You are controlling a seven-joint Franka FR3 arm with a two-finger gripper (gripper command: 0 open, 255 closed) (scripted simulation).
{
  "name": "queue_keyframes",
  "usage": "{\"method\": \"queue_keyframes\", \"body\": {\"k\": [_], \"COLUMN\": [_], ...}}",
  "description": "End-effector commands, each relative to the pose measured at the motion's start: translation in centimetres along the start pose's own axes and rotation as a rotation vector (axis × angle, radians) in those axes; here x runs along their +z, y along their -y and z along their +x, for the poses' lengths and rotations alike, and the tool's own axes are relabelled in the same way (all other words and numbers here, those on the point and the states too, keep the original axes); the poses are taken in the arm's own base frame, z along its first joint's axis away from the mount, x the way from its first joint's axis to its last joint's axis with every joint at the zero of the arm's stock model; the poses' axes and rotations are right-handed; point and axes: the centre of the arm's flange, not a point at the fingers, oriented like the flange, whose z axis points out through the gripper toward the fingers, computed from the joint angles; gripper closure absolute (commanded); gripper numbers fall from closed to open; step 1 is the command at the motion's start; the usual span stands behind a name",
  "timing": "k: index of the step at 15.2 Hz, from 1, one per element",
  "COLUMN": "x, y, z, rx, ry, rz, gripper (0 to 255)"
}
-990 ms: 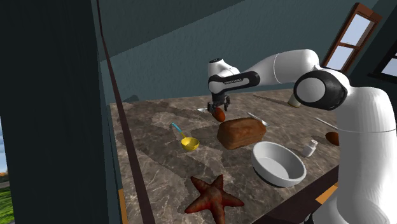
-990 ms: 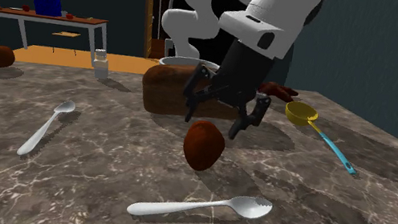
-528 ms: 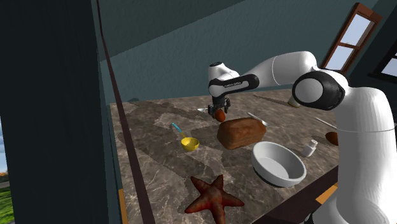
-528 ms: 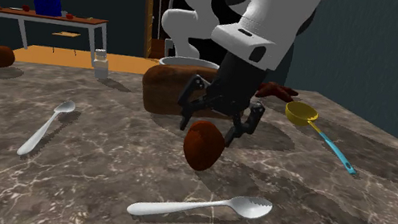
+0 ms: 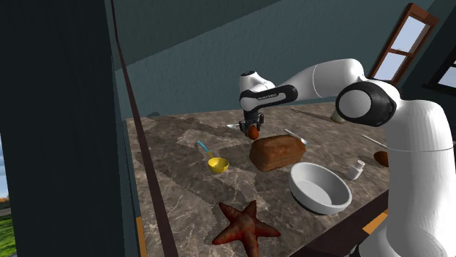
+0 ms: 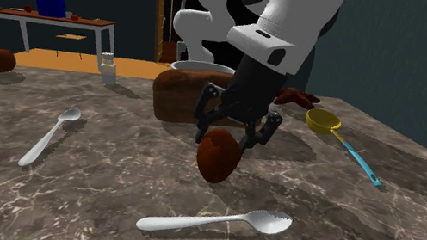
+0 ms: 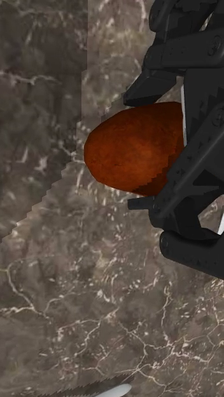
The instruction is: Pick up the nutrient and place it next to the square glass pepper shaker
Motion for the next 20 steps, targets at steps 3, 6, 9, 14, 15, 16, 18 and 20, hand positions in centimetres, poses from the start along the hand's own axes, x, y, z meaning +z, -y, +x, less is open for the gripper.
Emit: {"method": "queue_keyframes", "body": {"k": [3,6,9,14,15,16,18,20], "x": [0.1,-0.4,-1.9,-4.4,-4.9,-5.4,-6.4,-7.4], "y": [0.0,-0.1,-0.6,-1.5,-1.7,-1.8,-2.2,-2.5], "z": [0.0,0.0,-0.1,-0.2,-0.3,-0.3,-0.3,-0.4], "rx": [0.0,0.0,0.0,0.0,0.0,0.0,0.0,0.0], "ry": [0.001,0.001,0.001,0.001,0.001,0.001,0.001,0.001], "rz": [0.0,0.0,0.0,0.0,0.0,0.0,0.0,0.0], "gripper": [255,255,255,255,255,255,255,255]}}
